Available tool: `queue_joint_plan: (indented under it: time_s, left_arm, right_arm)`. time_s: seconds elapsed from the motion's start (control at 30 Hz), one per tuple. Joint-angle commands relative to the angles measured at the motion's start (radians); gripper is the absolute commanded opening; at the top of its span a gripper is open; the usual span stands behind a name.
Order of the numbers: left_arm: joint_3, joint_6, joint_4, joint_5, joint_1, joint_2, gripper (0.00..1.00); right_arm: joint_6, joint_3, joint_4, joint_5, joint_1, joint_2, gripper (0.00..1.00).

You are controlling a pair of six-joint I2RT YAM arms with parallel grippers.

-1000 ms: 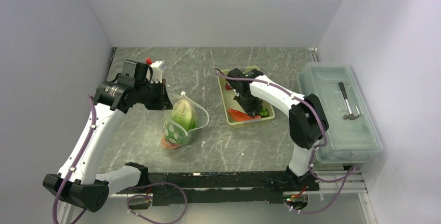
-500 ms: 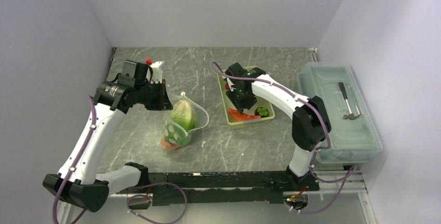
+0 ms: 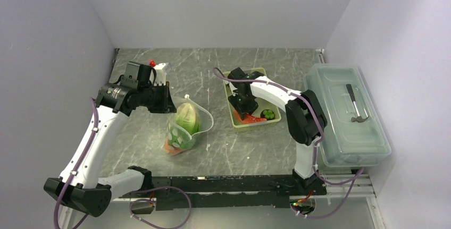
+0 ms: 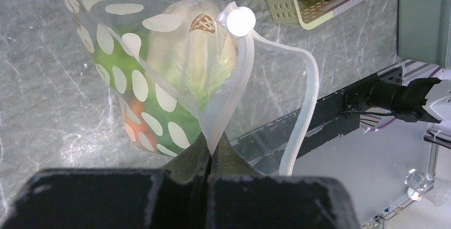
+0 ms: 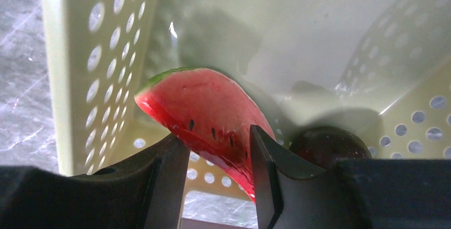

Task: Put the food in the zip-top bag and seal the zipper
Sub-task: Pick up the fake fruit from the bin.

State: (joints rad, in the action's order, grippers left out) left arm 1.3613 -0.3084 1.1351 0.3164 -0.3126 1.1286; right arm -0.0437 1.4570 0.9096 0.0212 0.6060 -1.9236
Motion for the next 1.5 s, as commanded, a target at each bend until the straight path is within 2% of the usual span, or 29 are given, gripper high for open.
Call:
queue_joint_plan:
  time_s: [0.0,0.13,0.27,0.4,0.73,1.0,1.3,1.47]
  left_arm:
    - [0.014,0.008,-0.015,0.013,0.004,-0.012,0.00]
    - [0.018,0.006,-0.016,0.010,0.004,-0.012,0.00]
    - [0.018,0.004,-0.015,0.009,0.004,-0.008,0.00]
    - [0.023,0.001,-0.014,0.005,0.004,-0.006,0.00]
    - [0.033,-0.010,-0.015,-0.003,0.004,0.006,0.00]
    - [0.036,-0.024,-0.024,-0.006,0.004,0.018,0.00]
    - [0.045,-0.041,-0.023,-0.018,0.004,0.031,0.00]
    - [0.053,-0.056,-0.021,-0.027,0.004,0.037,0.00]
  right_arm:
    - [-0.002,0.004,-0.035,0.022,-0.009,-0.018,0.46]
    - [-0.021,0.015,-0.040,0.049,-0.024,-0.033,0.34]
    - [-0.042,0.039,-0.043,0.075,-0.043,-0.043,0.13]
    - [-0.065,0.064,-0.058,0.098,-0.058,-0.027,0.00]
    - [-0.117,0.105,-0.085,0.147,-0.084,0.069,0.00]
    - [-0.155,0.099,-0.121,0.130,-0.088,0.185,0.00]
    - [-0.213,0.038,-0.295,-0.100,-0.081,0.405,0.00]
    - [-0.261,0.028,-0.393,-0.223,-0.035,0.482,0.00]
